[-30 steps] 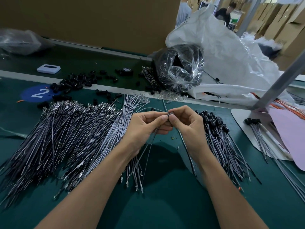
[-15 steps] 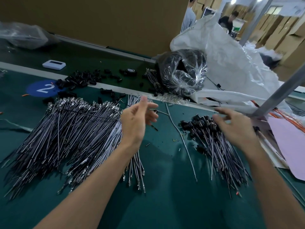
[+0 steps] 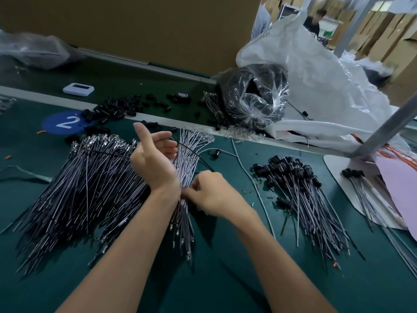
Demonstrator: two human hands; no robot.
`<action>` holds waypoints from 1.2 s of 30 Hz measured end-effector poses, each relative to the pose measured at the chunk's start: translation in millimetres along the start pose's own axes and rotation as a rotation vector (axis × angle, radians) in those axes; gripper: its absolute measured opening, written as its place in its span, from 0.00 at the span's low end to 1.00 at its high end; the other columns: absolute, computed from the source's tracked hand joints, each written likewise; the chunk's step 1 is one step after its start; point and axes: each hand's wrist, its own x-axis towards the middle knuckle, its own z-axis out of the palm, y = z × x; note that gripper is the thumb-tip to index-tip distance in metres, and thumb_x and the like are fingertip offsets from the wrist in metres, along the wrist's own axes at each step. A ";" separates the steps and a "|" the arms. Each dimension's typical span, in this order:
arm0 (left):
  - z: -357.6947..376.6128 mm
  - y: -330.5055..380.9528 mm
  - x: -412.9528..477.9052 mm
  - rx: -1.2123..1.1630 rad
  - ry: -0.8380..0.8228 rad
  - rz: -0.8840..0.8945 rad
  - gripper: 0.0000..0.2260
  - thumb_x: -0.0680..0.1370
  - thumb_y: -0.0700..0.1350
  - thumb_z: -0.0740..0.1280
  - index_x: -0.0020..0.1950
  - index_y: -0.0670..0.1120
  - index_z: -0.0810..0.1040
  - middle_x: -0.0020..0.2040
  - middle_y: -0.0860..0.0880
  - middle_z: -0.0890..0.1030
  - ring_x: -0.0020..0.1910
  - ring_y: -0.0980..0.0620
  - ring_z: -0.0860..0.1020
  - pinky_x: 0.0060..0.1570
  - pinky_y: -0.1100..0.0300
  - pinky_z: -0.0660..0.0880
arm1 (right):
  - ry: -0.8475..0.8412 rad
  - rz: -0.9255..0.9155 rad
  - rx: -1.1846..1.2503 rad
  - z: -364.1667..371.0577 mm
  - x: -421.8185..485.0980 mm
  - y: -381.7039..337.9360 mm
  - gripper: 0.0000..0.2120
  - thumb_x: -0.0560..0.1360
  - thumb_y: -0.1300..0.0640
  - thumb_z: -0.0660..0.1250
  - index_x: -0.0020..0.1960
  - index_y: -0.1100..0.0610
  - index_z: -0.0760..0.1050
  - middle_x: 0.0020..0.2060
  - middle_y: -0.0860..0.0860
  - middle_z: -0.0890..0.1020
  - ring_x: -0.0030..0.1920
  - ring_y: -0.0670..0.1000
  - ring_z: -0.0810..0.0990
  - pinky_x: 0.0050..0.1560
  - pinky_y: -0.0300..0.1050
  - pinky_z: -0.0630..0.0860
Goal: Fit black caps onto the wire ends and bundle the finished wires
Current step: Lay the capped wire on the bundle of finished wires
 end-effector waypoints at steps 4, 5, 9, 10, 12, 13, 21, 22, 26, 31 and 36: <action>1.4 -3.1 -1.4 0.037 -0.014 0.022 0.26 0.83 0.57 0.56 0.35 0.43 0.81 0.26 0.48 0.79 0.27 0.50 0.77 0.29 0.62 0.73 | -0.078 0.037 0.234 -9.9 -3.2 12.5 0.15 0.77 0.54 0.68 0.33 0.56 0.76 0.26 0.51 0.80 0.20 0.45 0.72 0.24 0.35 0.69; 1.2 -3.4 0.2 0.043 -0.011 0.016 0.25 0.82 0.57 0.57 0.35 0.43 0.81 0.26 0.49 0.79 0.27 0.51 0.77 0.29 0.63 0.73 | -0.062 0.040 0.288 -13.1 -5.2 17.1 0.14 0.77 0.54 0.69 0.33 0.55 0.76 0.25 0.49 0.80 0.21 0.46 0.72 0.23 0.34 0.68; 1.1 -4.0 1.1 0.238 -0.110 -0.051 0.17 0.82 0.53 0.61 0.39 0.45 0.80 0.30 0.51 0.80 0.28 0.55 0.77 0.30 0.62 0.74 | 0.049 -0.015 0.698 -25.9 -15.1 36.7 0.10 0.78 0.60 0.67 0.38 0.57 0.74 0.30 0.51 0.82 0.23 0.46 0.72 0.23 0.34 0.66; 2.1 -3.3 0.3 0.393 -0.190 -0.026 0.14 0.81 0.51 0.62 0.41 0.46 0.80 0.32 0.52 0.81 0.29 0.55 0.77 0.32 0.59 0.77 | 0.103 -0.036 0.803 -27.6 -16.9 41.6 0.09 0.79 0.62 0.65 0.39 0.58 0.74 0.31 0.51 0.82 0.23 0.45 0.71 0.23 0.34 0.65; 5.4 3.1 3.5 0.898 -0.405 0.121 0.09 0.80 0.52 0.65 0.46 0.49 0.81 0.38 0.53 0.82 0.36 0.53 0.79 0.40 0.55 0.79 | 0.273 -0.056 0.904 -29.4 -17.6 52.4 0.09 0.79 0.63 0.62 0.40 0.58 0.74 0.32 0.52 0.82 0.24 0.44 0.69 0.24 0.35 0.65; 7.0 10.1 6.4 1.178 -0.511 0.191 0.07 0.79 0.52 0.67 0.47 0.50 0.81 0.40 0.53 0.82 0.39 0.52 0.80 0.41 0.56 0.78 | 0.358 -0.060 0.933 -30.2 -17.5 58.4 0.10 0.79 0.64 0.61 0.40 0.58 0.74 0.33 0.52 0.82 0.24 0.44 0.69 0.24 0.35 0.64; -41.4 67.0 26.5 1.955 -0.483 0.098 0.10 0.72 0.52 0.76 0.47 0.48 0.82 0.43 0.48 0.81 0.42 0.46 0.77 0.42 0.55 0.71 | 0.655 -0.093 0.554 -15.7 -10.1 74.7 0.07 0.78 0.61 0.67 0.42 0.57 0.79 0.29 0.48 0.80 0.26 0.42 0.75 0.28 0.35 0.71; -45.8 67.2 27.0 1.920 -0.483 0.071 0.12 0.71 0.54 0.76 0.47 0.48 0.82 0.44 0.47 0.81 0.42 0.46 0.77 0.42 0.55 0.71 | 0.664 -0.111 0.507 -13.7 -9.1 73.6 0.07 0.78 0.61 0.67 0.41 0.56 0.79 0.28 0.47 0.80 0.26 0.43 0.76 0.29 0.34 0.72; -49.7 64.3 34.4 1.705 -0.359 0.265 0.05 0.75 0.46 0.73 0.50 0.49 0.80 0.46 0.47 0.81 0.44 0.46 0.76 0.39 0.55 0.69 | 0.712 -0.179 0.437 -10.4 -10.4 73.2 0.07 0.77 0.62 0.68 0.41 0.54 0.78 0.28 0.46 0.80 0.29 0.46 0.79 0.30 0.36 0.74; -45.7 60.0 52.0 1.819 -0.468 0.412 0.09 0.76 0.39 0.71 0.52 0.51 0.84 0.57 0.49 0.77 0.61 0.47 0.69 0.42 0.56 0.67 | 0.717 -0.190 0.428 -10.4 -9.4 72.0 0.07 0.77 0.62 0.68 0.41 0.56 0.79 0.28 0.46 0.80 0.29 0.47 0.78 0.29 0.35 0.74; -45.4 62.2 55.1 1.733 -0.465 0.469 0.07 0.74 0.39 0.73 0.43 0.51 0.86 0.51 0.51 0.78 0.52 0.48 0.74 0.41 0.57 0.68 | 0.735 -0.185 0.465 -13.2 -11.8 70.1 0.07 0.77 0.62 0.69 0.40 0.56 0.79 0.28 0.46 0.80 0.30 0.45 0.79 0.31 0.32 0.73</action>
